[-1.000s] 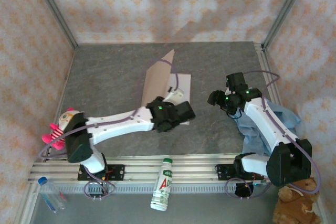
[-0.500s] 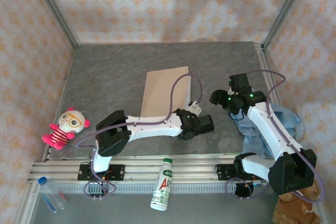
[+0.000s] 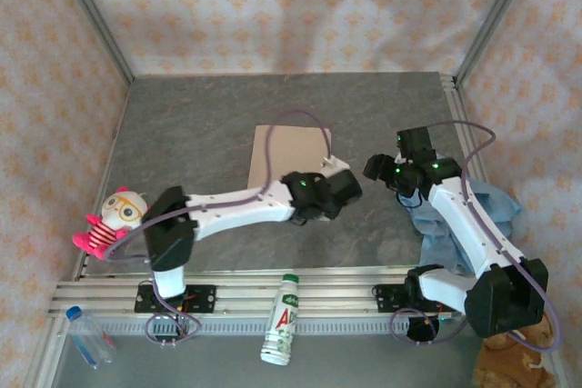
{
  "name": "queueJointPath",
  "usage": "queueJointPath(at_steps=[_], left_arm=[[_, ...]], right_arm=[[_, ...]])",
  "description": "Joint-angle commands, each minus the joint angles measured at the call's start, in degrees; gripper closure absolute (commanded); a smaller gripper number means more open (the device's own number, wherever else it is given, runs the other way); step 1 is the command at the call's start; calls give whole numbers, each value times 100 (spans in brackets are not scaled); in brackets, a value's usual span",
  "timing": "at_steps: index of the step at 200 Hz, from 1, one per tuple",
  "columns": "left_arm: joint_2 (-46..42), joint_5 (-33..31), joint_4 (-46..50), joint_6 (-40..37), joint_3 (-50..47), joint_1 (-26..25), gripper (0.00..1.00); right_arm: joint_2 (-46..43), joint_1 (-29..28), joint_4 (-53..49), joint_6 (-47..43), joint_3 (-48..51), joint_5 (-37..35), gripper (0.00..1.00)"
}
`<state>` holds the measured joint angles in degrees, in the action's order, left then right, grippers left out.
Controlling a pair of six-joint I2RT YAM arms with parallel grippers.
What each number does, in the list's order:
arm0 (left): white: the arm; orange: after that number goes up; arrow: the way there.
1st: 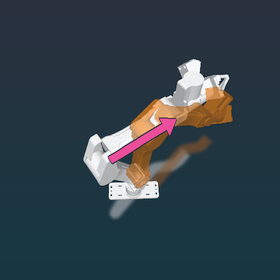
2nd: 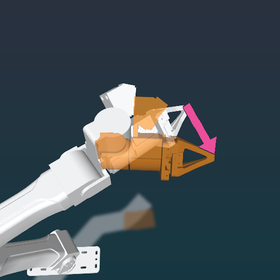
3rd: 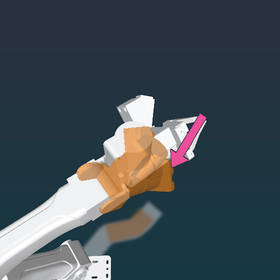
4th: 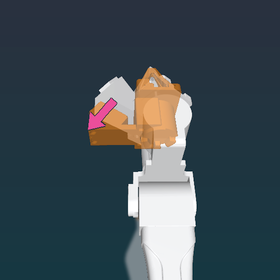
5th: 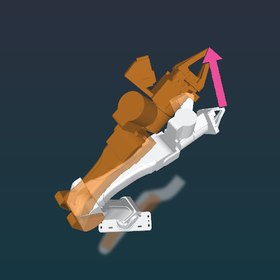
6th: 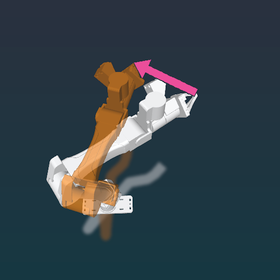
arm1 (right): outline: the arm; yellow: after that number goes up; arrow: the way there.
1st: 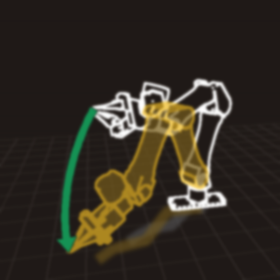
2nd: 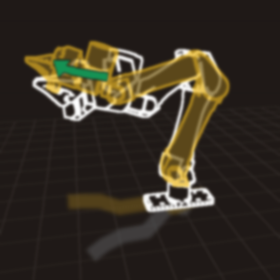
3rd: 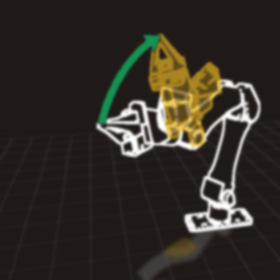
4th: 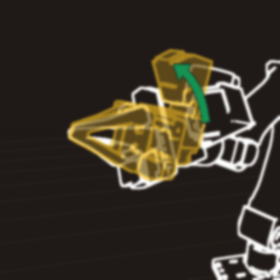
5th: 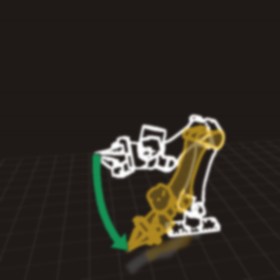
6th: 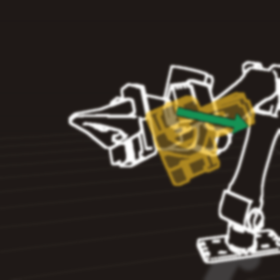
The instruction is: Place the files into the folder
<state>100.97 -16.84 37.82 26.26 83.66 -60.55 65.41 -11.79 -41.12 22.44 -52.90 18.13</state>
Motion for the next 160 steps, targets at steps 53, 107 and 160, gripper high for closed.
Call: queueJointPath(at_steps=[53,107,160], left_arm=[[-2030,-1124,-1978,-286,-1959,2088,11],[-2743,-1724,-4670,-2118,-4323,3922,4],[-2832,-756,-6609,-2302,-5809,5456,0]], right_arm=[[-369,40,1632,-487,590,-1939,21],[-176,41,3993,-1196,1672,-3860,3],[911,226,6792,-2117,2627,-4281,0]])
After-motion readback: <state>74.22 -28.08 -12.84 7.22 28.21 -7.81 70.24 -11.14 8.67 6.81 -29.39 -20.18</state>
